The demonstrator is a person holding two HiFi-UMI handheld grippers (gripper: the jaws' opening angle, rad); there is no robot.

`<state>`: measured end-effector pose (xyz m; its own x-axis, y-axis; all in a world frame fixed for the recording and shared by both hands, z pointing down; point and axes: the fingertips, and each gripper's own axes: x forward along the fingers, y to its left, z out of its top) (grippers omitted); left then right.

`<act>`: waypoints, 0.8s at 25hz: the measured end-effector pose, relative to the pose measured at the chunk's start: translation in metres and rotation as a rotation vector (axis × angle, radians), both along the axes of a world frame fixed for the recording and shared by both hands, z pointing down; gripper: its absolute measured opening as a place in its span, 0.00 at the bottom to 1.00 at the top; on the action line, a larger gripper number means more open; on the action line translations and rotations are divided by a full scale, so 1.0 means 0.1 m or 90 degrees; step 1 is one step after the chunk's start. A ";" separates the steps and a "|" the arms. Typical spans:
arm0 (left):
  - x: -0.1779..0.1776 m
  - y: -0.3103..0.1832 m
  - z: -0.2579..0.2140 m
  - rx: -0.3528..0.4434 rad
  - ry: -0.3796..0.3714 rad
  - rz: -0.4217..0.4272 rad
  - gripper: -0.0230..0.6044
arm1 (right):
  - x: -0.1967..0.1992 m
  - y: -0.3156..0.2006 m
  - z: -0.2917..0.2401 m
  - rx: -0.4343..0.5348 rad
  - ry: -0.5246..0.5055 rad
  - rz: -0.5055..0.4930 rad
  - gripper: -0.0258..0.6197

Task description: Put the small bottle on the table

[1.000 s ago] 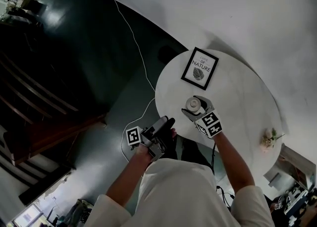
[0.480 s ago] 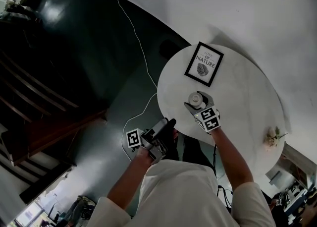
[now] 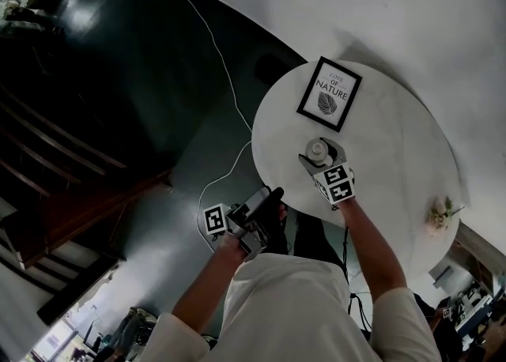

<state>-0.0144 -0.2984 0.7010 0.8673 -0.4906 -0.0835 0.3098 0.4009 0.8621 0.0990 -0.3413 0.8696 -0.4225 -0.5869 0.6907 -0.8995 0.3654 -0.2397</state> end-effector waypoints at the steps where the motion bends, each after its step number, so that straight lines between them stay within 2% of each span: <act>1: 0.01 0.00 0.01 -0.002 0.001 0.001 0.55 | 0.00 0.00 0.01 0.000 -0.001 0.002 0.58; 10: 0.11 -0.07 0.03 -0.008 0.006 0.012 0.55 | -0.05 -0.01 -0.03 0.029 0.019 -0.012 0.58; 20: 0.04 -0.10 0.04 -0.010 0.003 0.011 0.55 | -0.03 0.06 0.02 0.026 0.071 -0.048 0.58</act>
